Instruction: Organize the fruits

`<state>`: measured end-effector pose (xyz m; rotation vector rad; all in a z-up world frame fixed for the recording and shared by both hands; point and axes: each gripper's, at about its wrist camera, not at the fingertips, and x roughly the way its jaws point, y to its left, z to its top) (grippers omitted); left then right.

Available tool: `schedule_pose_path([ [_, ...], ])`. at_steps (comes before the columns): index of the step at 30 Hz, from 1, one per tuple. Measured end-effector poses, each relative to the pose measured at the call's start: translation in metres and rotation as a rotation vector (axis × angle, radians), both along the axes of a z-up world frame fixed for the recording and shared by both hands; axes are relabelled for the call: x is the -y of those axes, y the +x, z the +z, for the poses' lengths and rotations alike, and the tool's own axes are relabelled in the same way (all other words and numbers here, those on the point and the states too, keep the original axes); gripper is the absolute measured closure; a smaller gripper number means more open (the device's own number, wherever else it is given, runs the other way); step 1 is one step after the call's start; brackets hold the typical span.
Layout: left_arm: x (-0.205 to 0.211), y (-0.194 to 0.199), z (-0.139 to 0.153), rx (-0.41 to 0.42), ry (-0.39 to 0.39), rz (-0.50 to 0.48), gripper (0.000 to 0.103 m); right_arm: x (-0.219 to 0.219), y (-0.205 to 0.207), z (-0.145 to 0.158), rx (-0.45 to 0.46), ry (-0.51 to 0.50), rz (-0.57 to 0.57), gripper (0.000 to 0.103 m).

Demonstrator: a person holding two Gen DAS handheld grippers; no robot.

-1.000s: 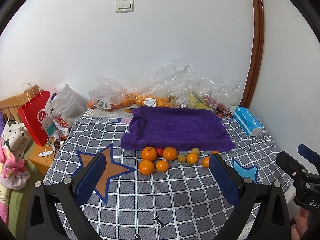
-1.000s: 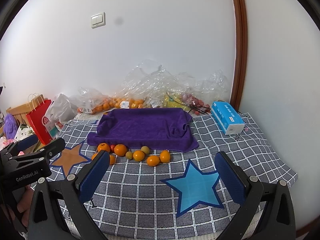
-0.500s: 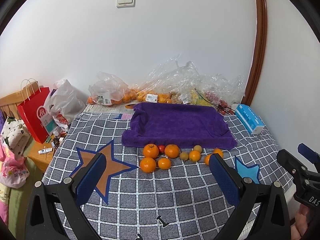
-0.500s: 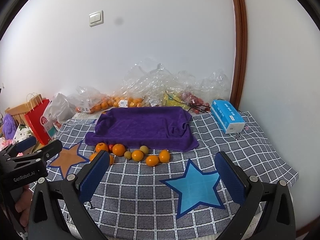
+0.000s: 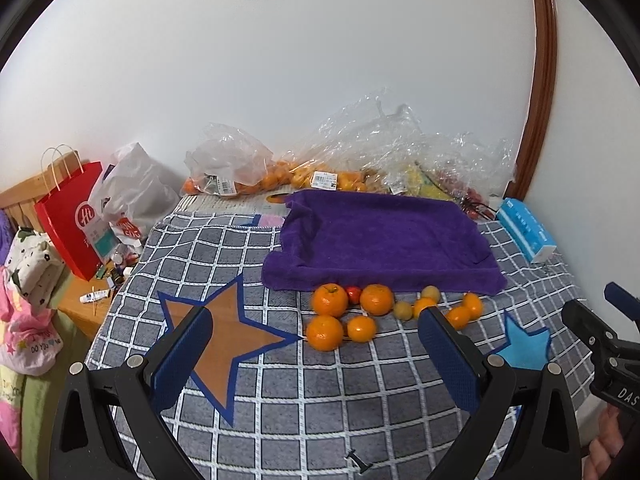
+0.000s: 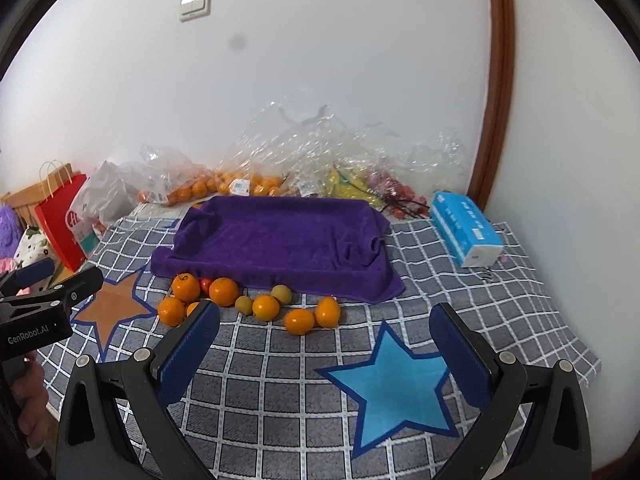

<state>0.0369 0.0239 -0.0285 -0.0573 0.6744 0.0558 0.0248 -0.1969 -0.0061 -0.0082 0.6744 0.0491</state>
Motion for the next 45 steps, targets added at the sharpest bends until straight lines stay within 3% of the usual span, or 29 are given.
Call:
schedule_pose_path([
  [6, -0.01, 0.022, -0.022, -0.031, -0.014, -0.004, 0.0, 0.001, 0.029, -0.032, -0.078, 0.058, 0.018, 0.0],
  [13, -0.025, 0.049, -0.055, -0.106, -0.025, 0.017, 0.002, 0.002, 0.057, -0.07, -0.119, 0.044, 0.016, 0.003],
  [21, -0.038, 0.07, -0.075, -0.111, -0.097, 0.011, 0.006, 0.02, 0.095, -0.1, -0.189, 0.097, -0.016, 0.039],
  [24, -0.039, 0.077, -0.078, -0.118, -0.118, -0.003, 0.012, 0.023, 0.111, -0.111, -0.227, 0.105, -0.013, 0.053],
  [27, -0.042, 0.084, -0.081, -0.113, -0.134, 0.002, 0.017, 0.023, 0.123, -0.12, -0.254, 0.114, 0.004, 0.058],
  [29, -0.044, 0.087, -0.083, -0.111, -0.153, 0.005, 0.025, 0.022, 0.127, -0.122, -0.258, 0.113, 0.01, 0.059],
  [33, -0.047, 0.095, -0.088, -0.135, -0.209, -0.019, 0.026, 0.02, 0.136, -0.132, -0.3, 0.131, 0.03, 0.071],
  [45, -0.044, 0.097, -0.093, -0.158, -0.213, -0.033, 0.027, 0.042, 0.133, -0.143, -0.334, 0.137, 0.012, 0.071],
])
